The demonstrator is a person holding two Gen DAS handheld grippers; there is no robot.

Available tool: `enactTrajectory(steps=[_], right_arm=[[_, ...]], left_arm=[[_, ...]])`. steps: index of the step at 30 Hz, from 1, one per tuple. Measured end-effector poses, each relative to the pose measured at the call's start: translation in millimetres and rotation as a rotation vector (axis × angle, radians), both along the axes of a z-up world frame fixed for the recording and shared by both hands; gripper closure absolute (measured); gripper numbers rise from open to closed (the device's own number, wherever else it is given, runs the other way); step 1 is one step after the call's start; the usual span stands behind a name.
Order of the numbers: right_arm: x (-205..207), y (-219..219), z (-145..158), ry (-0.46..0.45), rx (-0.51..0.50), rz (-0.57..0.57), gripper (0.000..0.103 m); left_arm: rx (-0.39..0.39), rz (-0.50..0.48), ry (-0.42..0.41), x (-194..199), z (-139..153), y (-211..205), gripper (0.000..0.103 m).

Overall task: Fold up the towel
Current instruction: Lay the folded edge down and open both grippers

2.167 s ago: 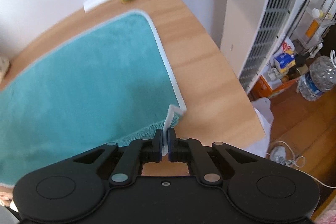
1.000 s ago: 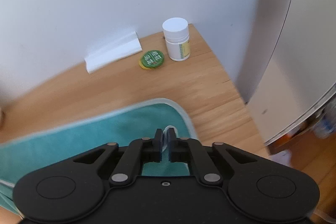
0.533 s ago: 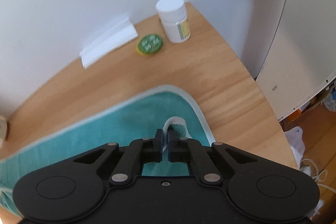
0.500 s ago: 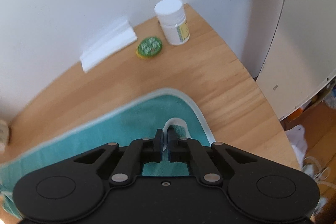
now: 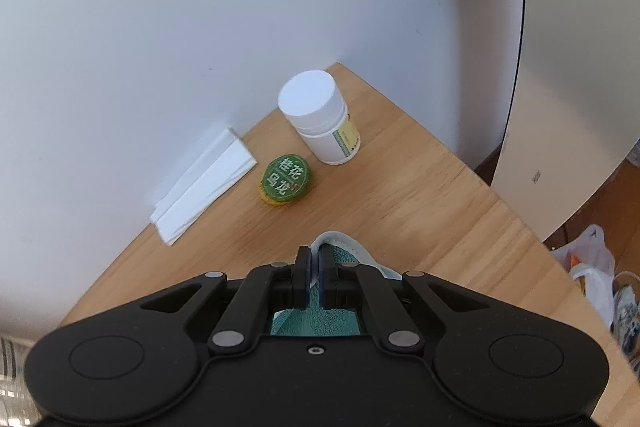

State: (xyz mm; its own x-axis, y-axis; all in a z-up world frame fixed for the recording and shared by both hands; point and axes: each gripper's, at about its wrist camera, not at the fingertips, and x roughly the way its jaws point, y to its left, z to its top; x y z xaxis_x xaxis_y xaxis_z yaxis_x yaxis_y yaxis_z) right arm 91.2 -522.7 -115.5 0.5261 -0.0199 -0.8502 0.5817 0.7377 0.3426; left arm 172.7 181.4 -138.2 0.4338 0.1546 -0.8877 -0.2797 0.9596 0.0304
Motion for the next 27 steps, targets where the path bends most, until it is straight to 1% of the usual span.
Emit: enactTrajectory(steps=[1, 2, 3, 4, 5, 6, 7, 8, 9, 11, 14, 16, 19, 21, 22, 24, 26, 27], right_arm=[[3, 2, -4, 0.016, -0.017, -0.003, 0.099], [4, 3, -7, 0.028, -0.030, -0.004, 0.097], [5, 4, -10, 0.038, -0.034, -0.003, 0.096], [6, 6, -13, 0.062, -0.042, 0.000, 0.094], [6, 8, -12, 0.080, -0.060, 0.013, 0.087], [6, 10, -10, 0.088, -0.088, 0.030, 0.076], [6, 13, -7, 0.092, -0.118, 0.047, 0.069], [4, 15, -3, 0.089, -0.150, 0.064, 0.058], [2, 16, 1, 0.085, -0.181, 0.079, 0.057], [-4, 15, 9, 0.078, -0.198, 0.098, 0.057], [-19, 19, 18, 0.087, -0.235, 0.145, 0.057], [-34, 27, 21, 0.098, -0.261, 0.186, 0.057], [-56, 41, 16, 0.138, -0.272, 0.237, 0.057], [-66, 57, 10, 0.176, -0.289, 0.296, 0.057], [-70, 65, 7, 0.189, -0.299, 0.322, 0.057], [-75, 81, 1, 0.189, -0.317, 0.359, 0.057], [-72, 95, -5, 0.188, -0.309, 0.391, 0.057], [-70, 99, -8, 0.186, -0.304, 0.398, 0.058]], left_arm=[[0.007, 0.007, 0.008, 4, -2, -1, 0.086], [0.010, 0.009, 0.008, 5, -3, -1, 0.076], [0.029, 0.018, 0.001, 7, -4, -2, 0.070], [0.036, 0.012, -0.015, 9, -4, -3, 0.061], [0.038, 0.010, -0.018, 10, -3, -3, 0.056], [0.042, 0.004, -0.019, 9, -2, -3, 0.054], [0.045, -0.002, -0.021, 9, 0, -3, 0.052], [0.050, -0.008, -0.025, 7, 2, -3, 0.051], [0.054, -0.014, -0.029, 5, 4, -3, 0.048], [0.068, -0.029, -0.039, 0, 9, -1, 0.038], [0.123, -0.068, -0.054, -17, 17, 1, 0.035], [0.132, -0.096, -0.049, -26, 14, 3, 0.035], [0.138, -0.140, -0.027, -38, 6, 4, 0.035], [0.156, -0.201, -0.016, -46, -2, 0, 0.035], [0.168, -0.249, 0.000, -48, -9, -5, 0.035], [0.194, -0.290, 0.026, -48, -20, -10, 0.035], [0.201, -0.323, 0.043, -47, -31, -13, 0.035], [0.205, -0.327, 0.031, -48, -32, -14, 0.035]])
